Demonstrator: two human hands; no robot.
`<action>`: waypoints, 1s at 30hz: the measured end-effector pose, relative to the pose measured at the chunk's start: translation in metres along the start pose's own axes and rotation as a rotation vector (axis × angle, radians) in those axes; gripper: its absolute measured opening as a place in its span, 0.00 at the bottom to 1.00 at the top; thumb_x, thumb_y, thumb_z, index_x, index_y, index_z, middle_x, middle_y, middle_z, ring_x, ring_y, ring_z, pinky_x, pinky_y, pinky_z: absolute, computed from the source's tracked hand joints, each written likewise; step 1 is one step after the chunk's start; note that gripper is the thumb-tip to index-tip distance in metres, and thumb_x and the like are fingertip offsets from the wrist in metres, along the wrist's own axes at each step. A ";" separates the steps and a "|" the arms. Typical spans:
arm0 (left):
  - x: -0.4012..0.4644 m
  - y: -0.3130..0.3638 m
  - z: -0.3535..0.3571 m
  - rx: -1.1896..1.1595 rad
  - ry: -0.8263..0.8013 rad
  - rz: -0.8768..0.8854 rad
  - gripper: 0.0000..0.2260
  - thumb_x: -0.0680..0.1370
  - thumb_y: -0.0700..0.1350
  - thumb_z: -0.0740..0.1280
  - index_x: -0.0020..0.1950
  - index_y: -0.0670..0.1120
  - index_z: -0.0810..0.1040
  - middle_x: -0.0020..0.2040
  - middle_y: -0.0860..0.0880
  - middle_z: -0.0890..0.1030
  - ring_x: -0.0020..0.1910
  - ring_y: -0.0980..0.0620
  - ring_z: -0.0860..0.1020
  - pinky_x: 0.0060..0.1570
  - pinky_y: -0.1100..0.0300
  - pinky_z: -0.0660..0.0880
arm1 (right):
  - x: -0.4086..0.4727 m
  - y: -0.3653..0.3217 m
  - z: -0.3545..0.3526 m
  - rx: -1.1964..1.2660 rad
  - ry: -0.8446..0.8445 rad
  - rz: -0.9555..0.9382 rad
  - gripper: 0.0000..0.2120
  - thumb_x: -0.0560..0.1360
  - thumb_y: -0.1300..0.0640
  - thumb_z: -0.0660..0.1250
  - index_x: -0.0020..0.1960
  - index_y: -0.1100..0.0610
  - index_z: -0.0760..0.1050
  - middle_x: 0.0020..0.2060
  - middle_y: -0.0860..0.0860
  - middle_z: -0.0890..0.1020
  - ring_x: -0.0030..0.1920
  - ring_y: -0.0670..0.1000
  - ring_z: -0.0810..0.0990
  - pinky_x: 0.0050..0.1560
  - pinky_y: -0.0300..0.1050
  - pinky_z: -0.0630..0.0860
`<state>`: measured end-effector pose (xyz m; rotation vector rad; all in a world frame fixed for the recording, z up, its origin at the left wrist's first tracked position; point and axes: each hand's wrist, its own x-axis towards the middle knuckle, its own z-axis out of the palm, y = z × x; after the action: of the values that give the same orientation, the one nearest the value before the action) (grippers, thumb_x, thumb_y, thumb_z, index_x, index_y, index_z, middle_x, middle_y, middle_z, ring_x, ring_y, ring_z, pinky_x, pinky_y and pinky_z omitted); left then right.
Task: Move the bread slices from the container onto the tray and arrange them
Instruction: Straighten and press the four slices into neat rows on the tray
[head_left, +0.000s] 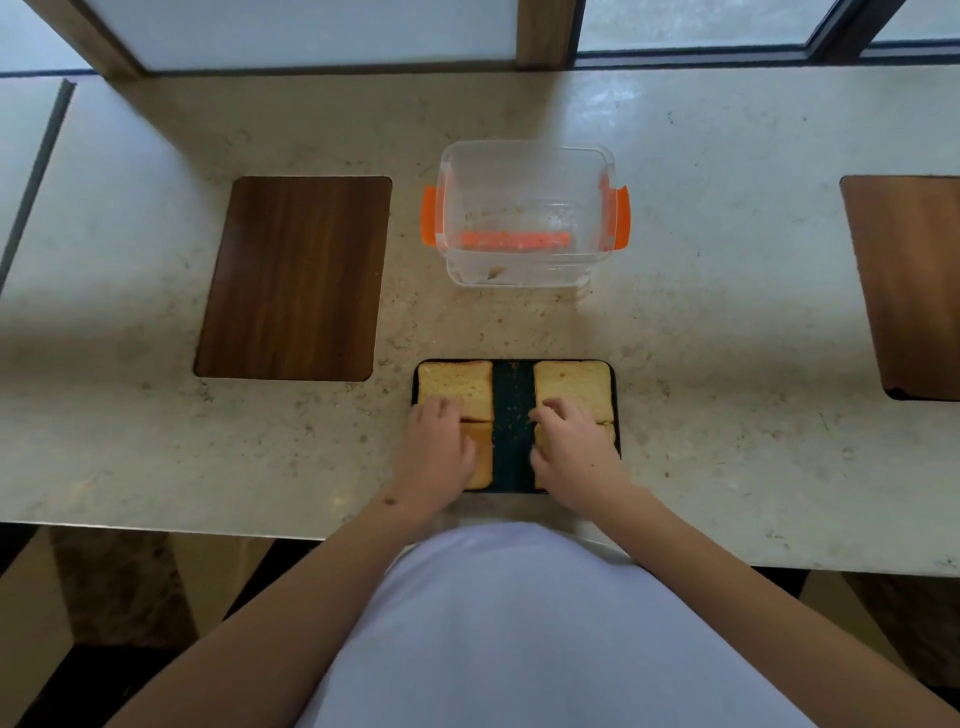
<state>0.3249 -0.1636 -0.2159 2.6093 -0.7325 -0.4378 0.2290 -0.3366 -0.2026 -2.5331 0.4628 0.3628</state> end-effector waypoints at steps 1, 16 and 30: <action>0.001 -0.003 -0.004 -0.145 -0.004 -0.146 0.20 0.77 0.42 0.65 0.69 0.43 0.70 0.64 0.44 0.73 0.57 0.52 0.71 0.54 0.60 0.69 | 0.004 -0.006 0.001 0.092 -0.009 0.010 0.20 0.79 0.54 0.64 0.70 0.55 0.72 0.67 0.53 0.75 0.59 0.50 0.76 0.52 0.45 0.77; 0.023 -0.025 -0.034 -0.578 -0.114 -0.579 0.18 0.78 0.45 0.64 0.67 0.43 0.74 0.60 0.46 0.77 0.56 0.50 0.74 0.53 0.54 0.70 | 0.065 -0.040 0.026 0.402 -0.196 0.321 0.27 0.77 0.50 0.67 0.73 0.55 0.66 0.61 0.51 0.77 0.48 0.48 0.75 0.39 0.42 0.71; 0.033 -0.021 -0.035 -0.609 -0.146 -0.652 0.22 0.77 0.44 0.66 0.71 0.40 0.70 0.62 0.46 0.76 0.57 0.49 0.73 0.51 0.57 0.67 | 0.076 -0.037 0.036 0.527 -0.212 0.439 0.28 0.76 0.50 0.67 0.74 0.57 0.67 0.48 0.46 0.76 0.41 0.41 0.73 0.36 0.40 0.71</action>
<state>0.3750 -0.1553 -0.2013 2.1713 0.2298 -0.8807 0.3068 -0.3061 -0.2418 -1.8512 0.9006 0.5766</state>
